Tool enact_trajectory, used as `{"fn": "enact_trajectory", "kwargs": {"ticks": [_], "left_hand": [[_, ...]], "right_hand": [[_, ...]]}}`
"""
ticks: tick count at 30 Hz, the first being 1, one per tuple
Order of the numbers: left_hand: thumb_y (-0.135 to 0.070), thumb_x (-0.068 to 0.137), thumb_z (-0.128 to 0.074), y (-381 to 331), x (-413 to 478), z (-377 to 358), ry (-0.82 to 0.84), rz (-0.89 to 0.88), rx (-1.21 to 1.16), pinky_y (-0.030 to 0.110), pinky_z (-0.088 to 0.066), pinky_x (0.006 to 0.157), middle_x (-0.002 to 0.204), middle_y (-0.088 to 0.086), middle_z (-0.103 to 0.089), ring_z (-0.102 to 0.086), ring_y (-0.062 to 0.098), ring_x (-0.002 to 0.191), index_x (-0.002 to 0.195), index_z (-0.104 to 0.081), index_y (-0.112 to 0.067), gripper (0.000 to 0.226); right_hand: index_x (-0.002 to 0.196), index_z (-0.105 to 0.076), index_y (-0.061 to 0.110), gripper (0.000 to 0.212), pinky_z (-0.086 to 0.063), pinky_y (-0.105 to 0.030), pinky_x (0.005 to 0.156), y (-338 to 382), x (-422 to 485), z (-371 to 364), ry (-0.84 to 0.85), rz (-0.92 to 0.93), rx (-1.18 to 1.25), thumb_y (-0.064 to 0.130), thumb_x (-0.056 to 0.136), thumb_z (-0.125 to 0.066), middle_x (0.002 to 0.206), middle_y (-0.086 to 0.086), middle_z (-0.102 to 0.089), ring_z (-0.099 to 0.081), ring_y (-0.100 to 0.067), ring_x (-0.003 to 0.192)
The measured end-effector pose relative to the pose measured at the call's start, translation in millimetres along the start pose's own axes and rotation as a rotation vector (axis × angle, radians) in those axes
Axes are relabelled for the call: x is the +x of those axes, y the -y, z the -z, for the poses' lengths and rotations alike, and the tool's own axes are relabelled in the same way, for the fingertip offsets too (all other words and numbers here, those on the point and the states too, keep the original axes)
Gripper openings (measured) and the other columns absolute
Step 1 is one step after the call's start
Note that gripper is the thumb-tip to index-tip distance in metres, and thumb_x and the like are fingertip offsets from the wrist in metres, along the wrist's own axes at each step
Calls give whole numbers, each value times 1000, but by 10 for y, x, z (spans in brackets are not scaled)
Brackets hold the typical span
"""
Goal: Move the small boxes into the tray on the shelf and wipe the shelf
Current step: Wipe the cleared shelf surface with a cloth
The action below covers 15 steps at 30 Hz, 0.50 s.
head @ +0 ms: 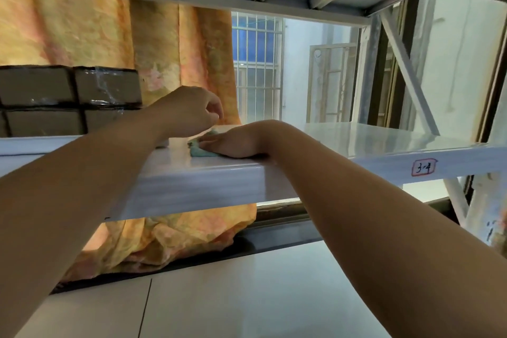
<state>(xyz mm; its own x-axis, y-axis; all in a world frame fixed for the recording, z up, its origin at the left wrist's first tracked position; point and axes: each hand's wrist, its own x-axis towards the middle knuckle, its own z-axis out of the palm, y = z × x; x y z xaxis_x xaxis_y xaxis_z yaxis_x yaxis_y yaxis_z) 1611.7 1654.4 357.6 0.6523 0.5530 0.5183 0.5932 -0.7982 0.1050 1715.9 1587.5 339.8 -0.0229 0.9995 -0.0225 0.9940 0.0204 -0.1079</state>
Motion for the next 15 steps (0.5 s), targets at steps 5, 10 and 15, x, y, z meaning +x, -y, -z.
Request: {"fn": "enact_trajectory", "kwargs": {"ticks": [5, 10, 15], "left_hand": [[-20, 92, -52, -187, 46, -60, 63, -80, 3, 11, -36, 64, 96, -7, -63, -57, 13, 93, 96, -67, -25, 17], [-18, 92, -52, -437, 125, -162, 121, -110, 45, 18, -38, 62, 98, -3, -62, -52, 11, 88, 106, -70, -17, 23], [-11, 90, -49, -597, 183, -212, 132, -113, 55, 27, -45, 83, 110, 0, -68, -58, 15, 101, 106, -70, -18, 27]], "right_hand": [[151, -22, 24, 54, -18, -37, 117, -186, -124, -55, -19, 45, 16, 45, 102, -16, 154, -6, -31, -29, -22, 141], [148, -27, 22, 56, -22, -23, 98, -410, -293, -15, -1, -55, 131, 51, 100, -25, 152, -2, -32, -33, -16, 137], [146, -33, 22, 64, -27, -29, 101, -491, -349, -5, -18, -105, 165, 60, 95, -30, 148, -2, -40, -41, -17, 130]]}}
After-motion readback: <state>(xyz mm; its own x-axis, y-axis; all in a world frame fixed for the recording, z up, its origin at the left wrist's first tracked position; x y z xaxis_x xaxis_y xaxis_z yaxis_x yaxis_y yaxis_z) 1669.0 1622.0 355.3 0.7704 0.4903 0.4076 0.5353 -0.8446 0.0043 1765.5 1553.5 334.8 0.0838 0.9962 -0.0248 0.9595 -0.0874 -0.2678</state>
